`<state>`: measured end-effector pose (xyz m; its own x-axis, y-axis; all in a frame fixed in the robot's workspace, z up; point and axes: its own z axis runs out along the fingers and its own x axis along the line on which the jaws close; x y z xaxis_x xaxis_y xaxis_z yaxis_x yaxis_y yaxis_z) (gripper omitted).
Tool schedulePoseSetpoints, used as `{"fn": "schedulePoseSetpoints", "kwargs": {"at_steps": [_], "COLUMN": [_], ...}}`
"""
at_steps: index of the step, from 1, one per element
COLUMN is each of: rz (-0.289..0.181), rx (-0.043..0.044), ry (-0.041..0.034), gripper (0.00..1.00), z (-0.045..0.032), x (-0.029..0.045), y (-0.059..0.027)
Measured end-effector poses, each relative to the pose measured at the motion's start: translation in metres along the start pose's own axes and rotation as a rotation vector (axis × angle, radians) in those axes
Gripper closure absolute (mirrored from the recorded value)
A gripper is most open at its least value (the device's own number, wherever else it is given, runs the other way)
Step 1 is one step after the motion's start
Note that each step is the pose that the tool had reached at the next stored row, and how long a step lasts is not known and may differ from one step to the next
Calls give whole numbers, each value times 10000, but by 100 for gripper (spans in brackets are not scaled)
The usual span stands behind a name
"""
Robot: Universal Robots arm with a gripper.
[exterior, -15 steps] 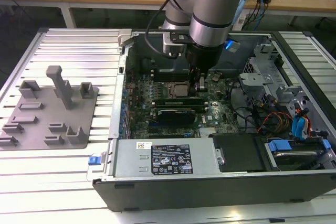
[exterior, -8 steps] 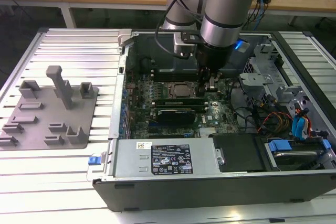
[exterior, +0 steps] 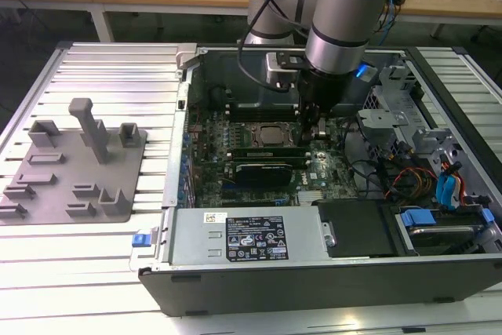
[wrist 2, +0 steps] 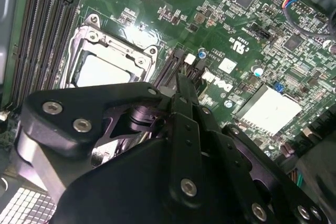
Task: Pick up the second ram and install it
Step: 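Press down the second ram until it locks into place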
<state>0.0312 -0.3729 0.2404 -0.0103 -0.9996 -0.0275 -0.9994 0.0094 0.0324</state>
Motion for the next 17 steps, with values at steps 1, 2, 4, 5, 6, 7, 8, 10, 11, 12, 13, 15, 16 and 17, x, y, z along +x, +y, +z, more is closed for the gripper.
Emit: {"fn": "schedulePoseSetpoints", "kwargs": {"at_steps": [1,2,4,5,6,7,8,10,11,12,13,15,16,17], "rz": [1,1,3,3,3,3,3,3,3,3,3,3,3,3], "rx": [0,0,0,0,1,0,0,0,-1,0,0,0,-1,-1], "ry": [0,0,-1,1,-2,1,2,3,4,1,1,4,4,3], "gripper": [92,92,92,92,92,92,92,92,92,92,92,92,92,92], "z": [11,15,38,39,48,64,64,86,87,88,89,105,105,106], "x": [0,0,1,1,1,2,2,3,3,3,2,3,3,4], "y": [0,0,-1,-1,-2,-2,-2,-3,-3,-3,-3,-4,-3,-3]}}
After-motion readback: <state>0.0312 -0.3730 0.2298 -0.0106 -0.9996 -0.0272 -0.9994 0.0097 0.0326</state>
